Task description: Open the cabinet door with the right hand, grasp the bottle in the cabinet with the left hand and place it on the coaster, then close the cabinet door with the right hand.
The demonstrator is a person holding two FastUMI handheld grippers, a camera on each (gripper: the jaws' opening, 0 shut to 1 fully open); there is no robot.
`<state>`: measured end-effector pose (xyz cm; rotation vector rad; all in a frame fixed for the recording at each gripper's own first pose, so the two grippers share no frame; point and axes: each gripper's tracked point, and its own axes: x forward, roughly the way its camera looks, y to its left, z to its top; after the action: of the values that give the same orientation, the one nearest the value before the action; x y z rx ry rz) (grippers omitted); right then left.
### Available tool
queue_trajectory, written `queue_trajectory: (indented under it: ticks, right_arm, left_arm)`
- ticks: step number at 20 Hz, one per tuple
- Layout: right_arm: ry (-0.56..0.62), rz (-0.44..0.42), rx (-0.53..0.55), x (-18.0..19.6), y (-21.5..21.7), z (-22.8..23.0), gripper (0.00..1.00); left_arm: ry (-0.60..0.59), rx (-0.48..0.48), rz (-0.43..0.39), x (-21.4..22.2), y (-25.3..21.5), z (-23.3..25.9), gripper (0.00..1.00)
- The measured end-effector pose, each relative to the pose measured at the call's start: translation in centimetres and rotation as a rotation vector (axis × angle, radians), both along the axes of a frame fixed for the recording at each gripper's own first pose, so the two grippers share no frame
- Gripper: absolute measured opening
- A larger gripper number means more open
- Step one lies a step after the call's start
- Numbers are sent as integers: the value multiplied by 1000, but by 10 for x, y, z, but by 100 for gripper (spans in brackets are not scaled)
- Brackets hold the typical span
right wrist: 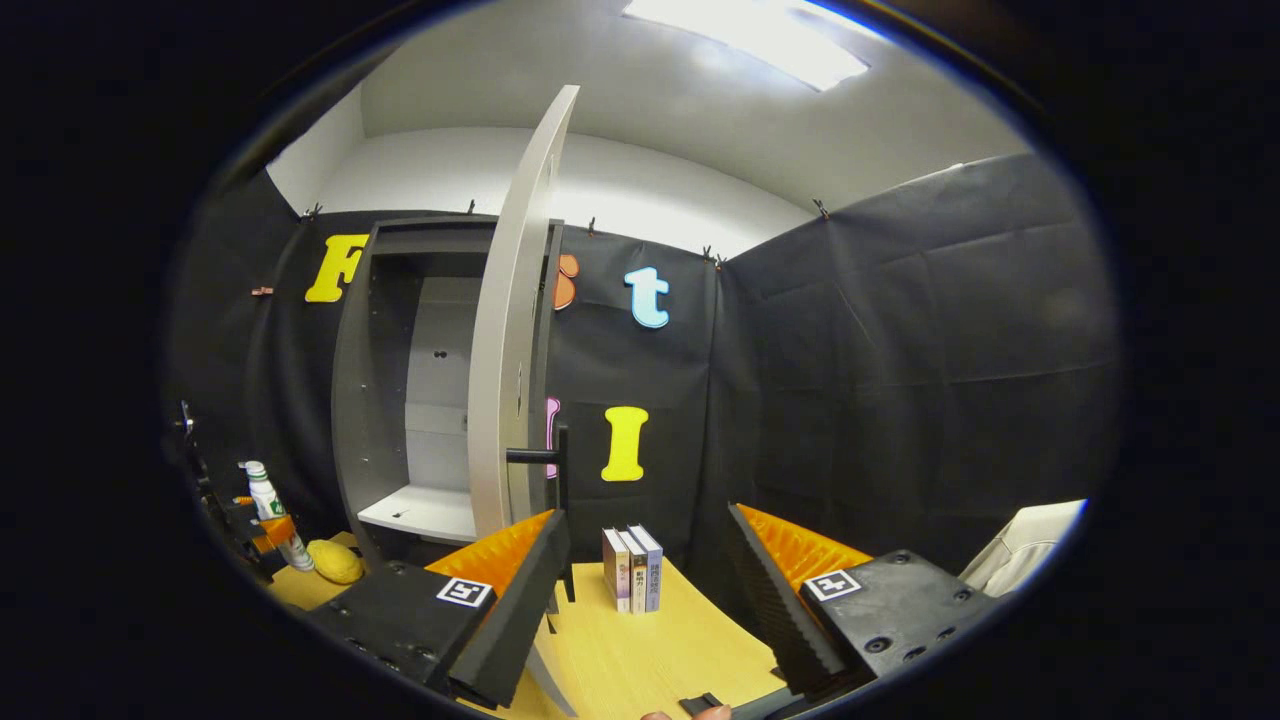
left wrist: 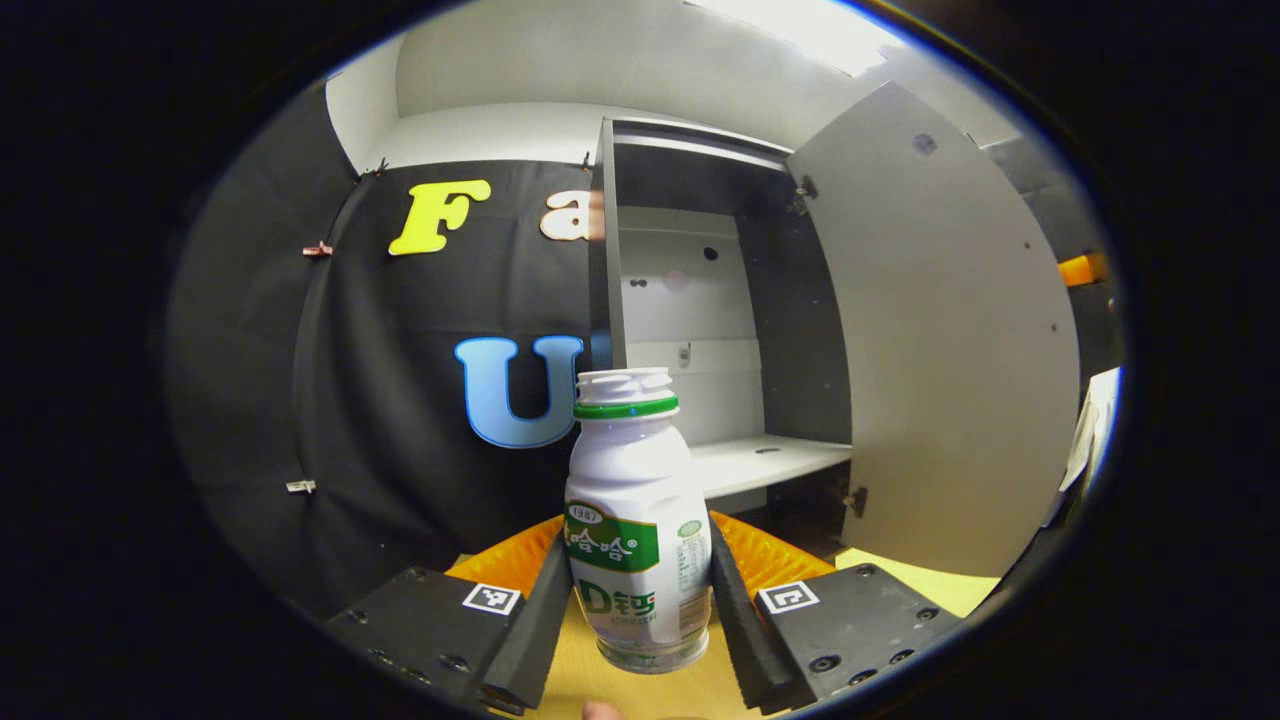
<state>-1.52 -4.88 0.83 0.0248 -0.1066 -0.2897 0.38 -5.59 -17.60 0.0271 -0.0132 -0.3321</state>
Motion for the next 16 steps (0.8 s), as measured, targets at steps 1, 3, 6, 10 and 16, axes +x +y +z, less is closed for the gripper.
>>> queue_trajectory:
  ticks: [1,3,6,10,16]
  right_arm:
    - [-2,-3,5,0,0,1,97]
    - [-3,-13,8,0,-1,2,97]
    - [-7,-31,23,-1,-5,4,97]
    - [2,-58,18,-7,-11,4,97]
    - [18,-92,-1,-10,-18,6,97]
  left_arm:
    - [2,1,-17,-7,1,-10,72]
    - [22,3,-57,-20,0,-38,72]
    - [67,-1,-93,-36,3,-79,72]
    - [136,-27,-99,-46,12,-133,72]
    - [214,-36,-130,-55,11,-193,72]
